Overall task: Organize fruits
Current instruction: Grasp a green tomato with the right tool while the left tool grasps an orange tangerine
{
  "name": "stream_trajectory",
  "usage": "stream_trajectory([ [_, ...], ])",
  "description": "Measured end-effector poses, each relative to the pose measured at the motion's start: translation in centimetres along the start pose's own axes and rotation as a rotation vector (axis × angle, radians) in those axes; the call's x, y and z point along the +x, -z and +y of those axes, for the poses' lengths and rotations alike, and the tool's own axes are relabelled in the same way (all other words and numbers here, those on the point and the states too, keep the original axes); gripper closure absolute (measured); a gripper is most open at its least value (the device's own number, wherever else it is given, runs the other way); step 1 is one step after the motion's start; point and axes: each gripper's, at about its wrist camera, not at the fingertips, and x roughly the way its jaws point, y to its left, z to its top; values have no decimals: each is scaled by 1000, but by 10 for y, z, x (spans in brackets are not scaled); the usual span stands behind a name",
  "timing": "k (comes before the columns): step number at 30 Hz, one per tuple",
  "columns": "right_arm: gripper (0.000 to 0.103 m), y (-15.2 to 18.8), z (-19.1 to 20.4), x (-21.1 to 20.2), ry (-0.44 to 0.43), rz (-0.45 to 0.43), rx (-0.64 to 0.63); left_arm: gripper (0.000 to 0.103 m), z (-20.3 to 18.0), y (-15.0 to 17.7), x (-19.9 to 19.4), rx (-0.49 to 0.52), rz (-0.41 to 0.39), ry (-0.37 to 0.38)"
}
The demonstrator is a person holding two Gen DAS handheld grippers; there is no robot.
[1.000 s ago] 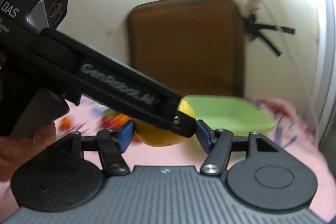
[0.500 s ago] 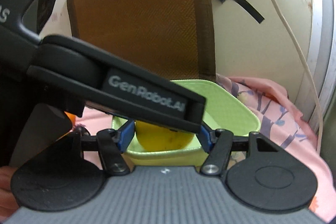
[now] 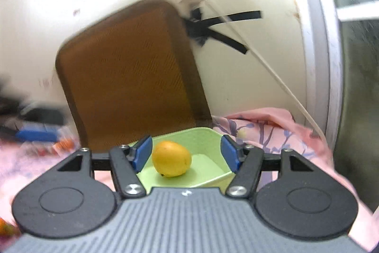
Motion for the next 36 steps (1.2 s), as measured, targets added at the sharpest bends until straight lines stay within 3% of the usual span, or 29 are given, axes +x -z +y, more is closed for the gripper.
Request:
stream_trajectory([
  [3,37,-1,-1,-15,-63,2,82,13,24,11,-59,23,-60,-124],
  [7,37,13,29,-24,-150,64,54,13,55,39,-126,49,-102,-350],
  [12,43,44,83,-34,-264,175,-31,13,82,78,-176,-18,-88,-434],
  [14,44,57,104,-38,-302,209,-72,13,81,92,-180,-19,-82,-434],
  [18,57,74,136,-33,-344,265,-153,21,86,106,-177,-14,-38,-372],
  [24,57,88,168,-36,-365,298,-208,22,89,125,-164,-12,2,-256],
  [29,57,95,188,-37,-448,321,-283,22,87,137,-161,57,12,-208],
  [33,58,108,213,-44,-488,311,-479,27,102,135,-156,-21,39,-149],
  [36,67,117,228,-44,-485,313,-596,27,116,132,-150,-101,51,-95],
])
